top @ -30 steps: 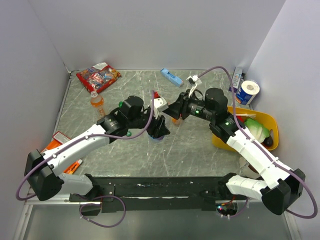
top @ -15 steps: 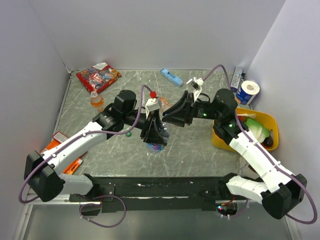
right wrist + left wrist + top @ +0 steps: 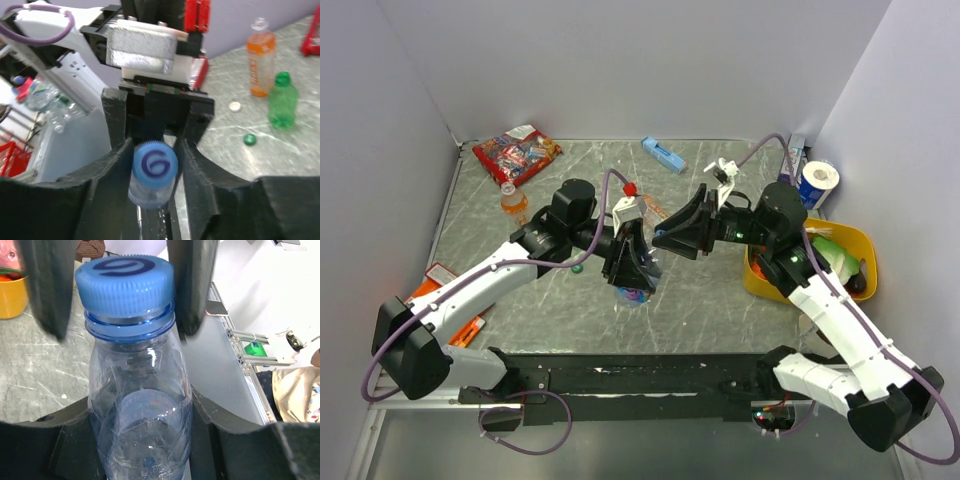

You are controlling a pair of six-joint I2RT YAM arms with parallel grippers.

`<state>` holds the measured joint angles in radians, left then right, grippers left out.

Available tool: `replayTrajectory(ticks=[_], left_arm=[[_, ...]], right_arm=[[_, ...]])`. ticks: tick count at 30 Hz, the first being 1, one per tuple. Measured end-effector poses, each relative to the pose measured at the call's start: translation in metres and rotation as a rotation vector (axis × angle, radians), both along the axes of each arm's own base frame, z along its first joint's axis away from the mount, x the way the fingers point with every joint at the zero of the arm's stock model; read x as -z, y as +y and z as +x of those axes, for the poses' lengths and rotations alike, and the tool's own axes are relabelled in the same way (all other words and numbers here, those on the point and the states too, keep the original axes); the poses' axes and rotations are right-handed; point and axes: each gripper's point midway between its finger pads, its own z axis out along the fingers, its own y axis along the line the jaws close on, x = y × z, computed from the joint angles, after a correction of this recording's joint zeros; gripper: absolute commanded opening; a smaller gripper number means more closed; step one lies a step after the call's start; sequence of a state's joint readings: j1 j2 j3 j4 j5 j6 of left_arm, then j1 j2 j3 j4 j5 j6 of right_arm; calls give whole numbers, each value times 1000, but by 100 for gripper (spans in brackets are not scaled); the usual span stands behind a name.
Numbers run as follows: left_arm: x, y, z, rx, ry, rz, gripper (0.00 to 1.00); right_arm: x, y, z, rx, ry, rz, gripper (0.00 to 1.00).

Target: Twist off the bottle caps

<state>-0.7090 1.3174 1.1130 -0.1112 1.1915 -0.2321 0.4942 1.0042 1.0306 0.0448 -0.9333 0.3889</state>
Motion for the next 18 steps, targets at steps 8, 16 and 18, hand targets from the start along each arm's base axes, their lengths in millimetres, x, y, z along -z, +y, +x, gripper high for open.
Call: replayTrajectory(ticks=[8, 16, 18], left_arm=[[-2, 1, -1, 11, -6, -12, 53], [9, -5, 23, -131, -31, 43, 52], [16, -7, 40, -236, -58, 82, 52]], right_arm=[[-1, -22, 9, 152, -39, -31, 84], [0, -36, 23, 306, 20, -40, 79], [-2, -44, 31, 399, 66, -41, 76]])
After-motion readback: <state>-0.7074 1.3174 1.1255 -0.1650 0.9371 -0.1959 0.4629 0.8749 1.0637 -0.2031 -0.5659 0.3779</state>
